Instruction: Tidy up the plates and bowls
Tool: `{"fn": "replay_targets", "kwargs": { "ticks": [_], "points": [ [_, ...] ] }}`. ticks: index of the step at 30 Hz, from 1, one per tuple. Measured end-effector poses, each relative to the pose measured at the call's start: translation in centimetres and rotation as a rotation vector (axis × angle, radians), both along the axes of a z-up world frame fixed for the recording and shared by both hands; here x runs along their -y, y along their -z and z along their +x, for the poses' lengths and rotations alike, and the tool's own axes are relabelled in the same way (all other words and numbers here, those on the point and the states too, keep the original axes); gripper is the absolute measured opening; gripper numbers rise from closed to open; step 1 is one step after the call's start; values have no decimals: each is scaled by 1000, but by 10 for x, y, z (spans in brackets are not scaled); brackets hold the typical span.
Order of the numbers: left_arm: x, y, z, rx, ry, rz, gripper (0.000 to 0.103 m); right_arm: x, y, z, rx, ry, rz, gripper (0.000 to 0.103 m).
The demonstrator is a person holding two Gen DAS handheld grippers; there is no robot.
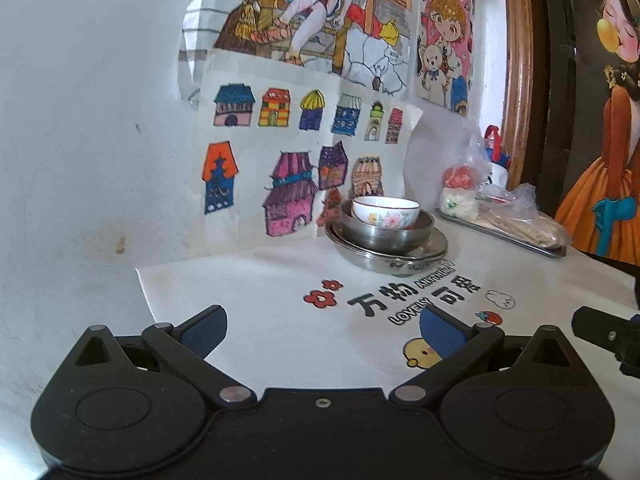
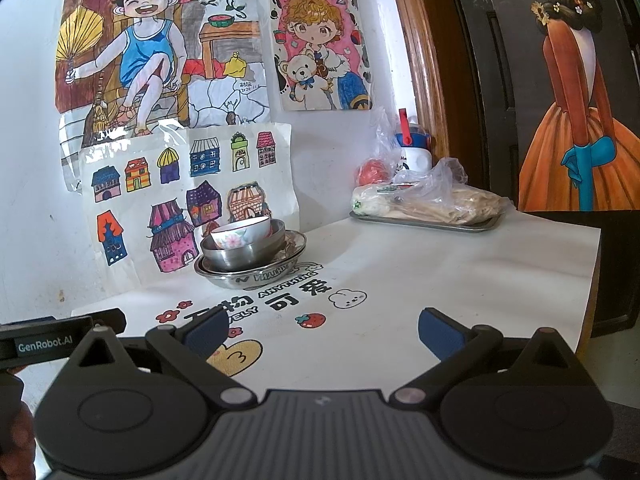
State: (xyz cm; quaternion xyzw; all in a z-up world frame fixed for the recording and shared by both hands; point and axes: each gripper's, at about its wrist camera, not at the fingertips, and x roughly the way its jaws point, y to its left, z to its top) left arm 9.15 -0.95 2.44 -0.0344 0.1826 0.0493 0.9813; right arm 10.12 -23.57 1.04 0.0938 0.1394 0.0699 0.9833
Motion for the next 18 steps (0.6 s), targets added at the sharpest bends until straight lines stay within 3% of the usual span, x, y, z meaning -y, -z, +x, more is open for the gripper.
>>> {"fn": "replay_targets", "kwargs": {
  "ticks": [18],
  "points": [
    [3, 2, 1, 2, 8, 12, 102, -3, 3, 3, -9, -2, 2, 103]
  ]
}}
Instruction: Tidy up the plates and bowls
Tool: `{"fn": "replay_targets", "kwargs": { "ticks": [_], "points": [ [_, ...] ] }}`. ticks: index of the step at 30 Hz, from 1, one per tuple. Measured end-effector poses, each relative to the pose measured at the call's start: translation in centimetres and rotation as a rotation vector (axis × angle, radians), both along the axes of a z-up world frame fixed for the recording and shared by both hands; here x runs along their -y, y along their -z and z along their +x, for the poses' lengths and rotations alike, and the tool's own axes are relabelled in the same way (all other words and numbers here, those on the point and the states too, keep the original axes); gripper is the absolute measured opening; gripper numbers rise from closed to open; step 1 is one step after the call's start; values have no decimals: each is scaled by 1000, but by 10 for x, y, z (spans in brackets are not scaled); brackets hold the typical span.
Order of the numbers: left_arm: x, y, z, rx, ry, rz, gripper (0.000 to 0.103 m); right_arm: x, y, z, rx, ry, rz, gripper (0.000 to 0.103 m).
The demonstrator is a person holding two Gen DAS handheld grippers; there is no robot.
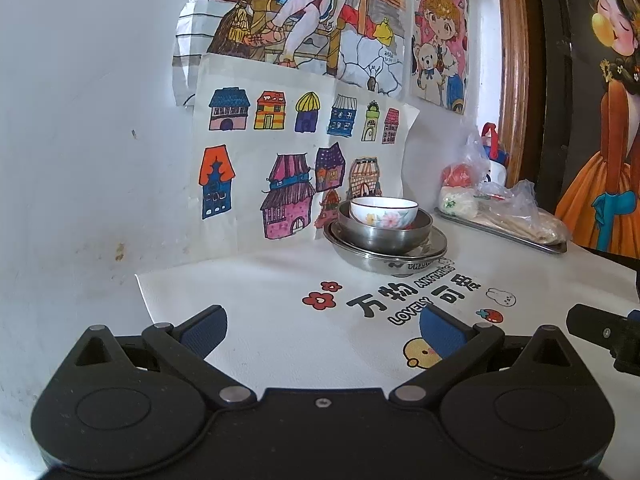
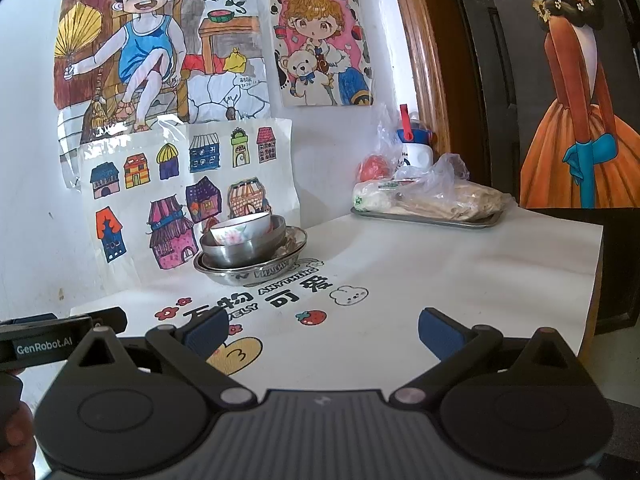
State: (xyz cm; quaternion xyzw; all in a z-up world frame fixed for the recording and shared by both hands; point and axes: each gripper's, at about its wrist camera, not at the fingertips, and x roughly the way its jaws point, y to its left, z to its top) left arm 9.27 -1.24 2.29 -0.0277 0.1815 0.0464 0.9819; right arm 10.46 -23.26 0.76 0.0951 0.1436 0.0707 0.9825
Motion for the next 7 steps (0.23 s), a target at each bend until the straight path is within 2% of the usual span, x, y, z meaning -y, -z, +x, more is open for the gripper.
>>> {"fn": "replay_targets", "kwargs": {
  "ticks": [7],
  "points": [
    [0, 1, 0, -2, -1, 4, 102, -1, 2, 3, -6, -1, 4, 103]
  ]
}}
